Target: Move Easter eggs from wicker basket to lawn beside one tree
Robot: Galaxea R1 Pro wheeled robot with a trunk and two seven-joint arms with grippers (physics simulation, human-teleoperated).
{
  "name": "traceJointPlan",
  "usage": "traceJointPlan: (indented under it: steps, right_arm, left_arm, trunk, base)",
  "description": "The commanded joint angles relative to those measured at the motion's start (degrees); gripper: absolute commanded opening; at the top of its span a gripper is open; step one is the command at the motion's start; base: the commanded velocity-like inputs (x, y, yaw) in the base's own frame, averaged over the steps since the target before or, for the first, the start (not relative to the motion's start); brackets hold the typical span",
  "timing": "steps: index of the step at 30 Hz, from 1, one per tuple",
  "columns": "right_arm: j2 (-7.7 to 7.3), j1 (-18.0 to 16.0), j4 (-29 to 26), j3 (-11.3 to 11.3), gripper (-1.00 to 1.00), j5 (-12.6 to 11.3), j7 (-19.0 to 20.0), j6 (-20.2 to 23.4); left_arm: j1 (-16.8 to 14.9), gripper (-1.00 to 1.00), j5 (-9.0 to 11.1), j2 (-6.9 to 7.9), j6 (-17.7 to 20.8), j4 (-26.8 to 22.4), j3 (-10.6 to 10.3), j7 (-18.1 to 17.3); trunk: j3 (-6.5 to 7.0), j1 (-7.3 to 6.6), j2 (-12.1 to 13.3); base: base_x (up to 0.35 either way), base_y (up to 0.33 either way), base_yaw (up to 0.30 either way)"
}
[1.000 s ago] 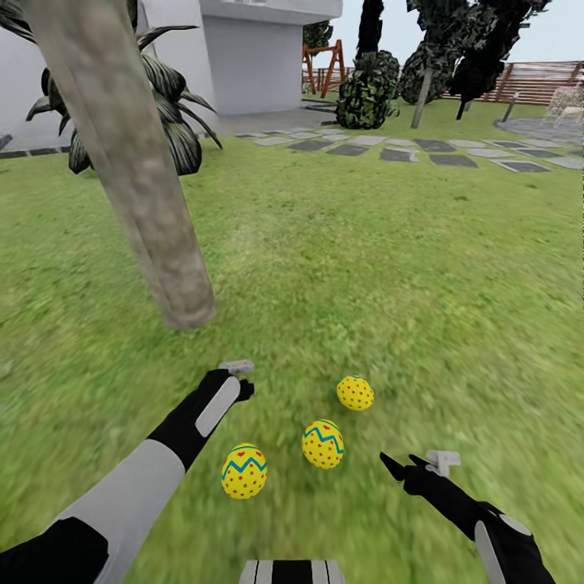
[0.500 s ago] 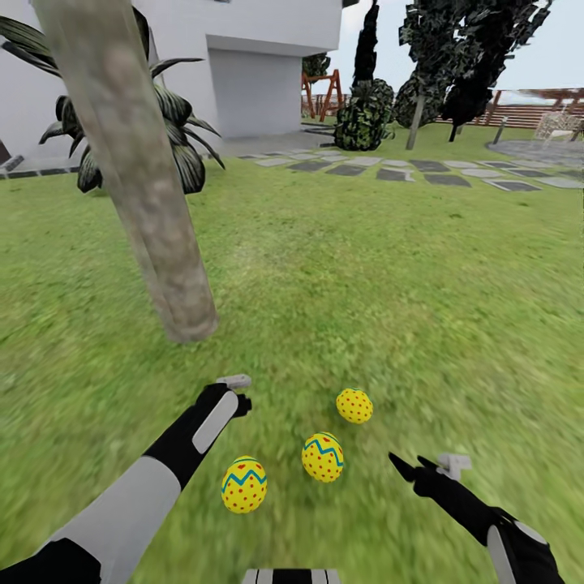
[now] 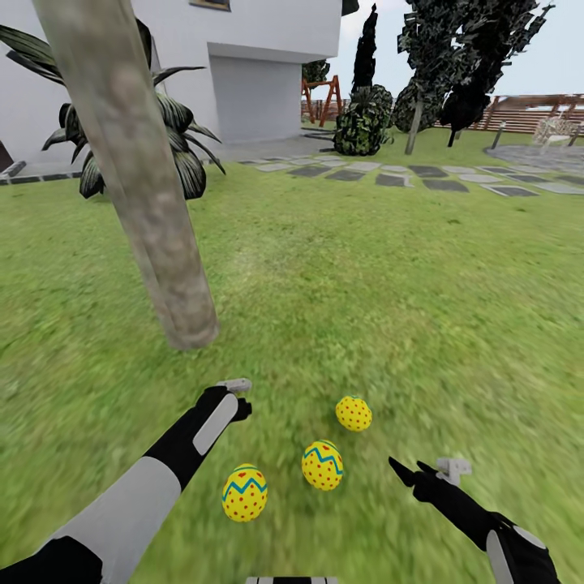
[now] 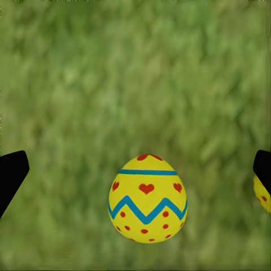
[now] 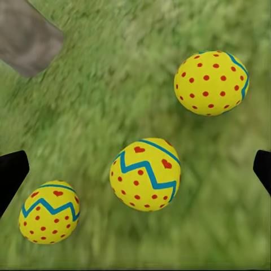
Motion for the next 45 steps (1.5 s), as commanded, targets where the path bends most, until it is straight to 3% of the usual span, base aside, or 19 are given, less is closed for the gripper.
traceJointPlan:
  steps: [1,11,22,45]
  right_arm:
    - [0.00,-0.03,0.38,-0.08,1.00,-0.46,0.20,0.50]
    - [-0.10,-0.11,3.93,-0.07,1.00,-0.23,0.00,-0.47]
    - [0.01,-0.20,5.13,0.76,1.00,-0.16,-5.23,-3.65]
    - [0.03,-0.39,6.82,0.75,1.00,-0.18,-5.70,-3.70]
  left_arm:
    - [-0.04,1.00,0.58,0.01,0.00,-0.03,-0.27,0.66]
    - [-0.04,1.00,0.54,-0.02,-0.22,0.15,-0.52,0.69]
    - [-0.04,1.00,0.54,-0.02,-0.44,0.20,-0.54,0.66]
    - [-0.04,1.00,0.63,-0.10,-0.54,0.20,-0.60,1.18]
  trunk:
    - [0.14,-0.24,0.40]
    - [1.93,-2.43,4.41]
    - [3.91,-4.85,8.82]
    - [8.04,-9.90,18.04]
  base:
    - [0.000,0.000,0.000]
    - [0.000,0.000,0.000]
    - [0.000,0.000,0.000]
    - [0.000,0.000,0.000]
